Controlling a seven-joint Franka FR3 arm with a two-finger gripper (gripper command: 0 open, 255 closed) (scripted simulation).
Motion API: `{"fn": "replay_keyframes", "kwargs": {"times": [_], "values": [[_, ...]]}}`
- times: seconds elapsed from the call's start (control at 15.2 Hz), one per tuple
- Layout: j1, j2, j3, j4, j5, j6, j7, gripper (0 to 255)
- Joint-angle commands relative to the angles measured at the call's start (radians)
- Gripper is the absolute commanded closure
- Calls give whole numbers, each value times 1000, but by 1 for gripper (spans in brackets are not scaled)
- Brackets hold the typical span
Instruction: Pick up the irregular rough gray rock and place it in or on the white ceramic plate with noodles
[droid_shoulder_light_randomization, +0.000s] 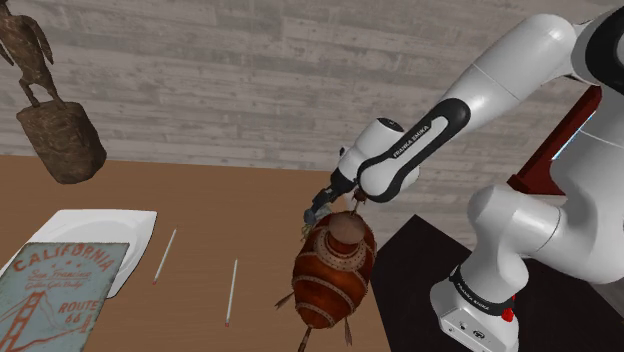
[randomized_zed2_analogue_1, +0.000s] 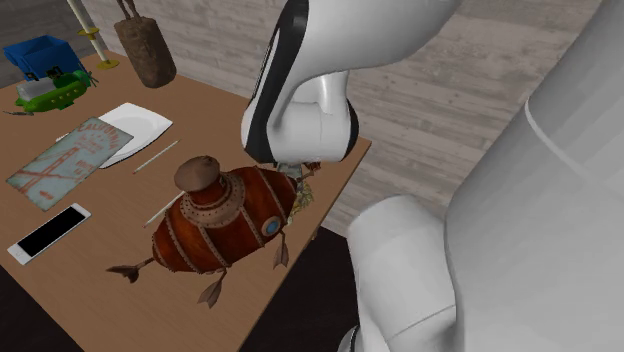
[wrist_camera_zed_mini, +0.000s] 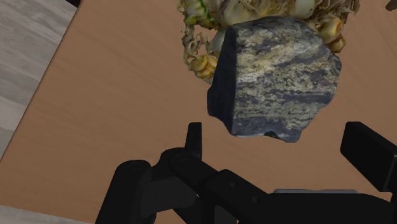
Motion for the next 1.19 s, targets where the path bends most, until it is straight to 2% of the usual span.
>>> {"fn": "replay_keyframes", "kwargs": {"times": [0.0, 0.13, 0.2, 0.73, 0.79, 0.92, 1.06, 1.12], "values": [[321, -15, -319, 10, 26, 33, -25, 0], [532, -43, -544, 21, -51, 63, 32, 0], [665, -66, -682, 32, -84, 86, 56, 0], [666, -66, -682, 32, -78, 86, 51, 0], [633, -61, -649, 21, -73, 89, 47, 255], [628, -66, -651, 17, -76, 96, 41, 255], [598, -63, -625, 16, -77, 89, 40, 255], [632, -57, -641, 25, -68, 82, 50, 255]]}}
